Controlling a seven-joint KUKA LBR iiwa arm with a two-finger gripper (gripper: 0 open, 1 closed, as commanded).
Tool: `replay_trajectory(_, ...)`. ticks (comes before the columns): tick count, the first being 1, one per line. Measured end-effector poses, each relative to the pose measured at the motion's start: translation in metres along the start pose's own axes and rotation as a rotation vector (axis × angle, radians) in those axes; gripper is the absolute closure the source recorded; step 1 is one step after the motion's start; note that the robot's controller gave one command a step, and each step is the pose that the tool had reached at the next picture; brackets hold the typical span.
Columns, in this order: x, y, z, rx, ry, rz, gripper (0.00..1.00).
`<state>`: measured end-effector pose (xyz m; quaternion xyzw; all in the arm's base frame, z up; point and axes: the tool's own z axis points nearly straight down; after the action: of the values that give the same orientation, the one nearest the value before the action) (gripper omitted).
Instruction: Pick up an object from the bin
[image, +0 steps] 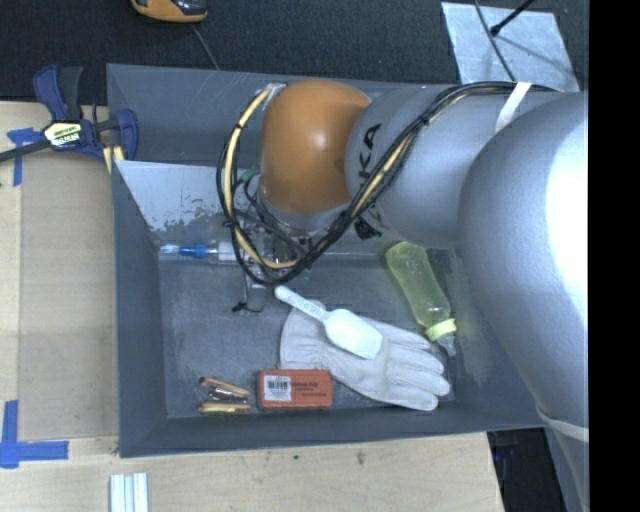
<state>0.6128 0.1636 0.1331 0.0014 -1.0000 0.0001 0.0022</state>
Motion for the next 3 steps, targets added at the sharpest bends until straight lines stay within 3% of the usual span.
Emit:
replay_trajectory(1, -0.001, -0.001, -0.005, -0.001, -0.007, 0.002, 0.0)
replay_trajectory(2, 0.018, -0.043, 0.045, -0.003, -0.011, 0.042, 0.0)
replay_trajectory(3, 0.015, -0.062, 0.069, 0.001, 0.0, 0.017, 0.0)
